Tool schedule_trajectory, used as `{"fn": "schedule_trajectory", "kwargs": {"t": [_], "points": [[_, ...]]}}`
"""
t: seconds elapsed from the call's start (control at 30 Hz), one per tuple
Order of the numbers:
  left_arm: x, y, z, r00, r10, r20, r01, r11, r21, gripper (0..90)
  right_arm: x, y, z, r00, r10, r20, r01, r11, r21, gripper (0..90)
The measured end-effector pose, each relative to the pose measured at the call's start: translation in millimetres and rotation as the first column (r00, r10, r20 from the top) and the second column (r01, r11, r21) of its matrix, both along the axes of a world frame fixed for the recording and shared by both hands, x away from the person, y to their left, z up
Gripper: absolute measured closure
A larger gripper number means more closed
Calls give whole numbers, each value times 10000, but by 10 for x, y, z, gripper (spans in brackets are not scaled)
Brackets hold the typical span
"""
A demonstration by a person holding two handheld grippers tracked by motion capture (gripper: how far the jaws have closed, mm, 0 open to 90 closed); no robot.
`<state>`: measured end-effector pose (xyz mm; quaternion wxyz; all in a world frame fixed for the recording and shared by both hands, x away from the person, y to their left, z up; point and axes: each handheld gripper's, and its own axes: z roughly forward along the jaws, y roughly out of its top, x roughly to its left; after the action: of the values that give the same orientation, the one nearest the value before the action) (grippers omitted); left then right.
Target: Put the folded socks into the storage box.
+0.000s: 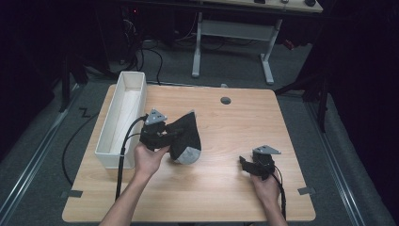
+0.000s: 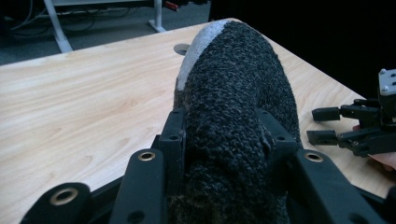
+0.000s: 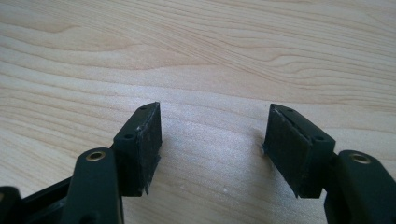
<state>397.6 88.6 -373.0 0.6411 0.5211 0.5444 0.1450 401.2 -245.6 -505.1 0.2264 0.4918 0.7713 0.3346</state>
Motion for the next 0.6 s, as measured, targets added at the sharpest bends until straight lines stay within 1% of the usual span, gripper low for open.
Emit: {"fn": "schedule_trajectory", "kwargs": {"t": [0.07, 0.2, 0.27, 0.37, 0.4, 0.47, 0.6], "points": [[5, 7, 26, 10000, 33, 88, -33, 10000, 55, 613, -1, 0, 0, 10000, -7, 0, 7, 10000, -2, 363], [17, 40, 67, 9998, 174, 122, -174, 9998, 20, 614, -2, -1, 0, 10000, 8, 2, -8, 10000, -3, 363], [22, 66, 80, 9995, 288, 105, -287, 9996, -59, 614, -3, -1, 0, 10000, 16, 0, -16, 10000, 6, 364], [27, 95, 87, 9991, 413, 72, -412, 9991, -45, 613, -3, -1, 0, 10000, 19, 2, -19, 10000, 5, 364], [28, 115, 101, 9987, 517, -30, -517, 9986, -110, 613, -3, -1, 0, 10000, 18, 2, -18, 10000, 7, 365], [20, 159, 157, 9975, 691, -151, -694, 9974, -210, 612, -3, -1, 0, 10000, 17, -1, -17, 10000, 9, 364], [-31, 267, 299, 9957, 923, 69, -921, 9954, -271, 612, -6, 2, 0, 10000, 7, -1, -7, 10000, 3, 361]]}}
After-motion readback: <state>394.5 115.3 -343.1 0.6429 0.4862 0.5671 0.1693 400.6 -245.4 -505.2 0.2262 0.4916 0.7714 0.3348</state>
